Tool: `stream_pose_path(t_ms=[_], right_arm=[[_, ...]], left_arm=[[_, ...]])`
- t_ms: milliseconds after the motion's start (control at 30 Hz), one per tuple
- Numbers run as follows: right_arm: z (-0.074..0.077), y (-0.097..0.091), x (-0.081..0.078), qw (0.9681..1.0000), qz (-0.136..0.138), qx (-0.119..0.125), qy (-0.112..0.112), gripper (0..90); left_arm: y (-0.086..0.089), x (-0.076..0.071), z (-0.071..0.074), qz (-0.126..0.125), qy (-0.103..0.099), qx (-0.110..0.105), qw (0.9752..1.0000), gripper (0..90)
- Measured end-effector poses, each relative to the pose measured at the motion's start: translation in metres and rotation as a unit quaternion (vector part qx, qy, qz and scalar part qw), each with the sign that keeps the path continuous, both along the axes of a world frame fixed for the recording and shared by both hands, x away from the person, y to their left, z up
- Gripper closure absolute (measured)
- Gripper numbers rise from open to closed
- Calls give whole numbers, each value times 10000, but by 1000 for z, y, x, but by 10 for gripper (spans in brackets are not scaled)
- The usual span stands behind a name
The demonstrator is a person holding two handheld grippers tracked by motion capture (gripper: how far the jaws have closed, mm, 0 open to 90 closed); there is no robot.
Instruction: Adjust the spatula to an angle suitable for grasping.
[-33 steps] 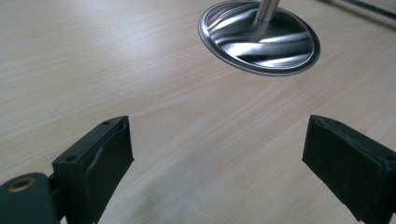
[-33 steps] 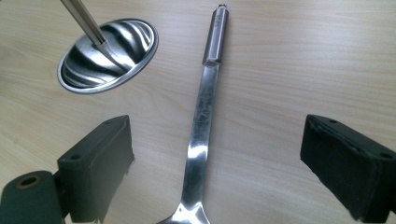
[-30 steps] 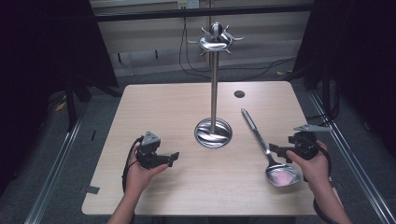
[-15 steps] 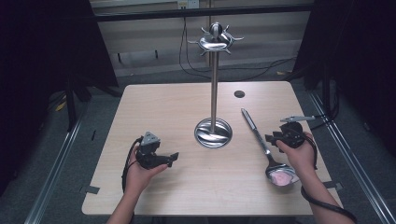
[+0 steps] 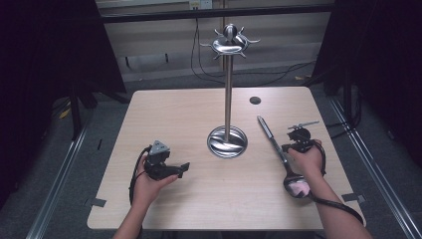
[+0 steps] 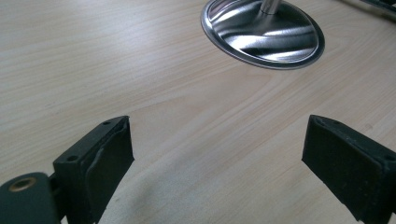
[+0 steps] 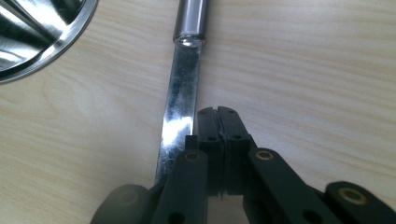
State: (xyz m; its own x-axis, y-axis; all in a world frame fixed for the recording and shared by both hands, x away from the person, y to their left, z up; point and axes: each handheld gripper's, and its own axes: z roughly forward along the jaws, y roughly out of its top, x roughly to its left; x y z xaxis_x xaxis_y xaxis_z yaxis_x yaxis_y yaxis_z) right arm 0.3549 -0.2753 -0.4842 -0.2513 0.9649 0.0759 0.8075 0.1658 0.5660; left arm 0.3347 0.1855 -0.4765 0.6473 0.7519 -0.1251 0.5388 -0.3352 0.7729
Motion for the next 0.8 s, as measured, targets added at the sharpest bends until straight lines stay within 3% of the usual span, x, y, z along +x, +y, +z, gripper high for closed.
stream_pose_path(t_ms=[433,600,800], right_arm=[[0,13,-9,9997,178,155,21,877],[9,16,-8,9997,206,13,-127,809],[20,17,-9,9985,459,294,-84,684]], left_arm=[[-1,-1,3,-16,-55,-4,10000,84],[1,-1,4,-21,-61,48,10000,83],[2,0,3,-27,-57,25,10000,83]])
